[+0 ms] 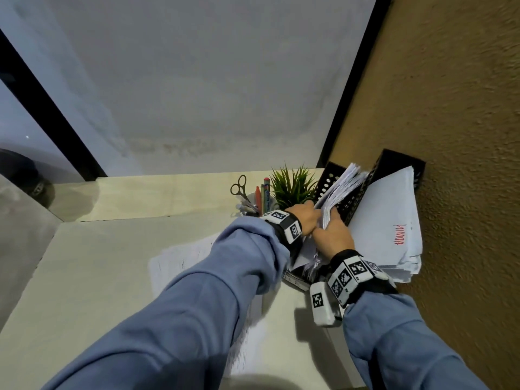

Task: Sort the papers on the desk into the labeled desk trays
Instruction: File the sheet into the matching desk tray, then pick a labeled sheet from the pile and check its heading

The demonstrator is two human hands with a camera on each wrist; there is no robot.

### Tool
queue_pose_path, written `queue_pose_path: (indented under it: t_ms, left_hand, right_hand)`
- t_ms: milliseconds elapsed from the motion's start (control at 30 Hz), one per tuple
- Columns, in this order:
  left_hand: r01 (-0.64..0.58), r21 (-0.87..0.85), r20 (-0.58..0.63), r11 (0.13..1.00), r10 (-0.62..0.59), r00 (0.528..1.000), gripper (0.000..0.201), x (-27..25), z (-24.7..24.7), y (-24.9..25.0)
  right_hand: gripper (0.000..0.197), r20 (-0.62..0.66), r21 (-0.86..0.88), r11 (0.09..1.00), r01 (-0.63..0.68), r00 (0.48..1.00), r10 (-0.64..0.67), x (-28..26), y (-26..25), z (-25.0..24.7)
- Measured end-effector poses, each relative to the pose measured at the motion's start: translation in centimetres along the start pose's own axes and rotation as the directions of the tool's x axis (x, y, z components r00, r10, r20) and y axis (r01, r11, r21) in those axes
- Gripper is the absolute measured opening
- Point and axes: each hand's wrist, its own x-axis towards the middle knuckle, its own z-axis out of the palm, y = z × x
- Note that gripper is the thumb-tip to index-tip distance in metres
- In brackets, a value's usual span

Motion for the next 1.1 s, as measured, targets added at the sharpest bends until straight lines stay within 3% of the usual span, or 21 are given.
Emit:
queue_pose_path:
  t_ms: [167, 233, 300, 367, 433, 533, 633, 700, 767, 900, 967, 1033, 1100]
  left_hand:
    - [-0.037, -0.281, -0.22, 0.959, -0.027, 0.975, 0.056, -1.1, -0.1, -2.1]
    - [-0.073, -0.46, -0.324, 0.885, -0.09, 0.942, 0.048, -2.5, -0.8, -4.2]
    - [-0.049, -0.586, -0.387, 0.809, -0.226, 0.894, 0.035, -3.9, -0.7, -8.2]
    - [0.079, -0.592, -0.416, 0.802, -0.388, 0.823, 0.026, -5.3, 0.2, -13.3]
    - [0.292, -0.54, -0.379, 0.79, -0.538, 0.753, 0.022, -7.0, 1.8, -18.4]
    - [0.546, -0.441, -0.256, 0.712, -0.683, 0.684, 0.03, -10.0, 5.0, -24.1]
    - [0.647, -0.418, -0.168, 0.638, -0.754, 0.635, 0.039, -12.5, 8.2, -26.4]
    - [0.676, -0.435, -0.155, 0.595, -0.789, 0.594, 0.049, -13.5, 10.0, -26.7]
    - [0.681, -0.45, -0.161, 0.578, -0.802, 0.575, 0.061, -14.1, 11.3, -26.7]
    - [0.639, -0.512, -0.127, 0.574, -0.786, 0.605, 0.076, -14.5, 13.0, -26.7]
    - [0.606, -0.566, -0.125, 0.56, -0.784, 0.608, 0.068, -14.6, 13.7, -26.6]
    - [0.549, -0.641, -0.124, 0.536, -0.779, 0.615, 0.05, -14.8, 14.0, -26.5]
    - [0.483, -0.67, -0.146, 0.564, -0.738, 0.659, 0.026, -15.2, 14.1, -26.6]
  right_hand:
    - [0.055, -0.082, 0.033, 0.998, 0.049, 0.996, -0.046, -0.8, -1.0, -0.9]
    - [0.048, -0.177, 0.081, 0.989, 0.122, 0.979, -0.106, -1.9, -1.7, -1.5]
    - [0.026, -0.247, 0.189, 0.943, 0.276, 0.942, -0.226, -3.6, -2.4, -1.8]
    - [0.012, -0.235, 0.265, 0.873, 0.409, 0.906, -0.353, -5.7, -2.9, -1.2]
    - [0.016, -0.137, 0.284, 0.841, 0.461, 0.888, -0.44, -7.5, -2.6, 0.7]
    - [0.021, 0.131, 0.227, 0.923, 0.311, 0.929, -0.345, -8.6, -0.2, 6.1]
    - [0.014, 0.351, 0.102, 0.995, -0.014, 0.936, -0.022, -9.3, 2.4, 11.2]
    - [0.03, 0.368, 0.016, 0.979, -0.205, 0.911, 0.185, -9.9, 3.3, 13.0]
    - [0.022, 0.355, -0.036, 0.961, -0.275, 0.895, 0.27, -10.2, 3.6, 14.0]
    - [0.025, 0.319, -0.007, 0.934, -0.357, 0.884, 0.341, -9.6, 3.8, 15.7]
    - [0.049, 0.324, -0.012, 0.928, -0.374, 0.876, 0.357, -9.6, 3.4, 15.7]
    - [0.045, 0.306, 0.012, 0.926, -0.378, 0.883, 0.356, -9.6, 3.3, 15.6]
    - [0.037, 0.279, 0.065, 0.926, -0.372, 0.898, 0.341, -9.6, 3.6, 15.6]
